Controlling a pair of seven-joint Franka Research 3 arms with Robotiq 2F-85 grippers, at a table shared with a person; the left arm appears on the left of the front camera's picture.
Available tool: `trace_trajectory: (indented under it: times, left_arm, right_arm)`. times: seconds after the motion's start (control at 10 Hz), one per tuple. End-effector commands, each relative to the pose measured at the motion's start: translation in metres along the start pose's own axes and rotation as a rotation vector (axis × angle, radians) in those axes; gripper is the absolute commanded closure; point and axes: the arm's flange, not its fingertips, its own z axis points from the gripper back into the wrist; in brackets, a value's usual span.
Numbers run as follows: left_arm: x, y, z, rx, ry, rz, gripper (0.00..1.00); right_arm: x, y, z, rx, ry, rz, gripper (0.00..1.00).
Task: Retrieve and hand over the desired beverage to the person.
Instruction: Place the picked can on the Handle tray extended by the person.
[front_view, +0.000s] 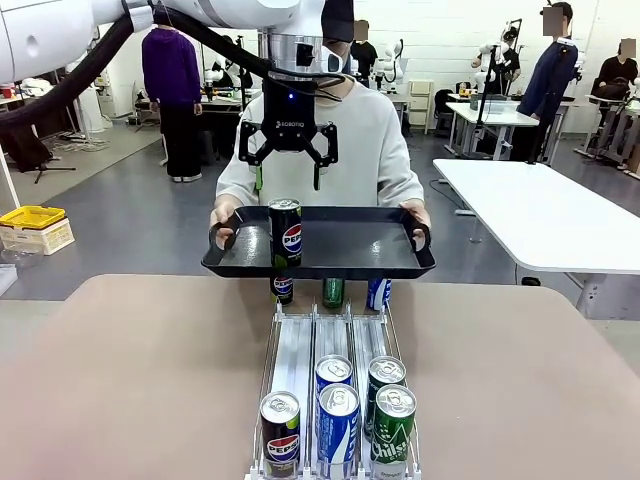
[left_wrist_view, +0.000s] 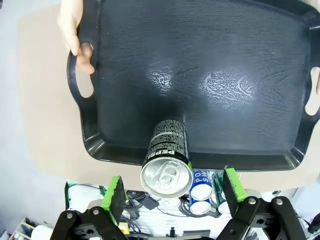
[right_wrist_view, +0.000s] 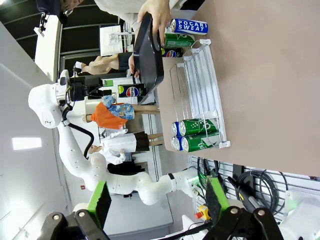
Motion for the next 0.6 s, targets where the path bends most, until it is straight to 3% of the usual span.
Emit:
trace_trajectory:
  times: [0.0, 0.5]
  left_arm:
    - [0.0063, -0.0084, 0.0085, 0.024, -0.004, 0.005, 0.00]
    - [0.0058, -0.0065, 0.0108, 0.030, 0.020, 0.002, 0.00]
  right_arm:
    - [0.0007, 0.0006, -0.0013, 0.025, 0.000, 0.013, 0.00]
    - [0.0007, 0.0006, -0.0013, 0.025, 0.000, 0.013, 0.00]
